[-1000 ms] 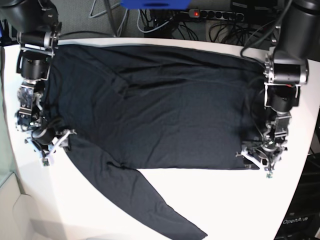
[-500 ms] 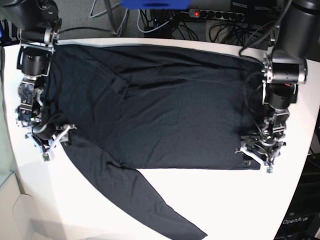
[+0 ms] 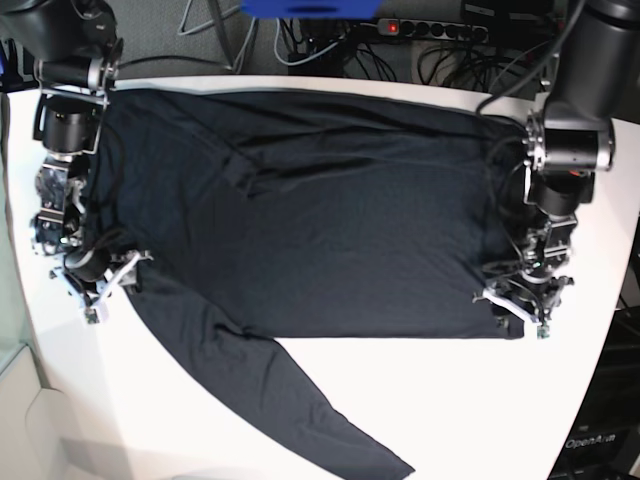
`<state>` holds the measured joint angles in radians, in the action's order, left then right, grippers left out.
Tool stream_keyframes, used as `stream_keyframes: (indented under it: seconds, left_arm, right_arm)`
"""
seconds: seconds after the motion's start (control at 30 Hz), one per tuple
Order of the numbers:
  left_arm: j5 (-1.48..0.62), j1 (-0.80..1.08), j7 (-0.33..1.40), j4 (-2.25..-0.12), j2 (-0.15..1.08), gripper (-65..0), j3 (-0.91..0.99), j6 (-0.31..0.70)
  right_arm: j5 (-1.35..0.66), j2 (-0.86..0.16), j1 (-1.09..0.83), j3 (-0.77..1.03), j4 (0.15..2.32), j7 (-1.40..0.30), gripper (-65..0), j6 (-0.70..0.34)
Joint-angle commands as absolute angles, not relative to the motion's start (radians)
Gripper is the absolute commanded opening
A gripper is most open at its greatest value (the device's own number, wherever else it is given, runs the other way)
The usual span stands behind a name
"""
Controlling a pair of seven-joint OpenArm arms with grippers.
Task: Fold the T-shirt properly
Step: 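Grasp the shirt's side edges with both grippers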
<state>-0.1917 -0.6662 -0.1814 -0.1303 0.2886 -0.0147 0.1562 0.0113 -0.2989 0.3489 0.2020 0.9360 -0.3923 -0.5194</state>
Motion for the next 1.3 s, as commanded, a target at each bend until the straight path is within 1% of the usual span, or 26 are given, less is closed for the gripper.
stream_keyframes:
  seconds: [0.0, 0.13, 0.17, 0.2, 0.4, 0.8, 1.27]
  left_arm:
    - [-0.186, -0.676, -0.113, -0.119, 0.297, -40.8, -0.013, 0.151]
    - [-0.185, -0.676, -0.105, -0.119, 0.285, -59.4, -0.013, 0.151]
    - [-0.185, -0.676, -0.105, -0.119, 0.285, -62.8, -0.013, 0.151]
    - [-0.185, -0.676, -0.105, -0.119, 0.285, -64.7, -0.013, 0.151]
    - [-0.18, -0.676, -0.105, -0.12, 0.263, -65.0, -0.018, 0.151]
    - [-0.177, -0.676, -0.104, -0.12, 0.262, -65.0, -0.021, 0.153]
    - [-0.176, -0.674, -0.104, -0.12, 0.262, -65.0, -0.022, 0.157]
  right_arm:
    - [-0.002, -0.315, 0.374, 0.206, 0.954, -0.369, -29.8, -0.518]
    - [-0.002, -0.317, 0.374, 0.206, 0.954, -0.371, -29.8, -0.518]
    - [-0.002, -0.317, 0.374, 0.206, 0.954, -0.371, -29.9, -0.518]
    - [-0.002, -0.317, 0.374, 0.206, 0.954, -0.371, -30.0, -0.518]
    - [-0.002, -0.317, 0.374, 0.206, 0.954, -0.371, -29.8, -0.518]
    - [-0.002, -0.311, 0.387, 0.202, 0.947, -0.371, -29.8, -0.518]
    - [-0.002, -0.275, 0.383, 0.202, 0.946, -0.371, -29.8, -0.518]
